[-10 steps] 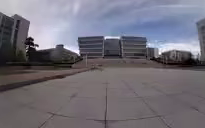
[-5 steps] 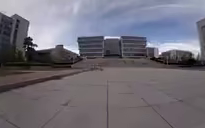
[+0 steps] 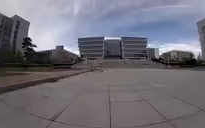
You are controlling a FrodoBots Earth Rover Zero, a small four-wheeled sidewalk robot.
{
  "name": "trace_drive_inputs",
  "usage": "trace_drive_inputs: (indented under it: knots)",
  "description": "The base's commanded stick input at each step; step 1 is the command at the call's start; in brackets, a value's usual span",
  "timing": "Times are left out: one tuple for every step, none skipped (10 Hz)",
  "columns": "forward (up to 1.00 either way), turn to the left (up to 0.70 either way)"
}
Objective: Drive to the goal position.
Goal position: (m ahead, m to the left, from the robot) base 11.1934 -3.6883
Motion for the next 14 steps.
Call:
trace_drive_inputs:
  knots:
    - [0.85,0.0]
    - [0.85,0.0]
    - [0.85,0.0]
    - [0.85,0.0]
    - [0.85,0.0]
    - [0.85,0.0]
    - [0.85,0.0]
    - [0.85,0.0]
    - [0.85,0.0]
    - [0.85,0.0]
    - [0.85,0.0]
    - [0.85,0.0]
    - [0.85,0.0]
    - [0.85,0.0]
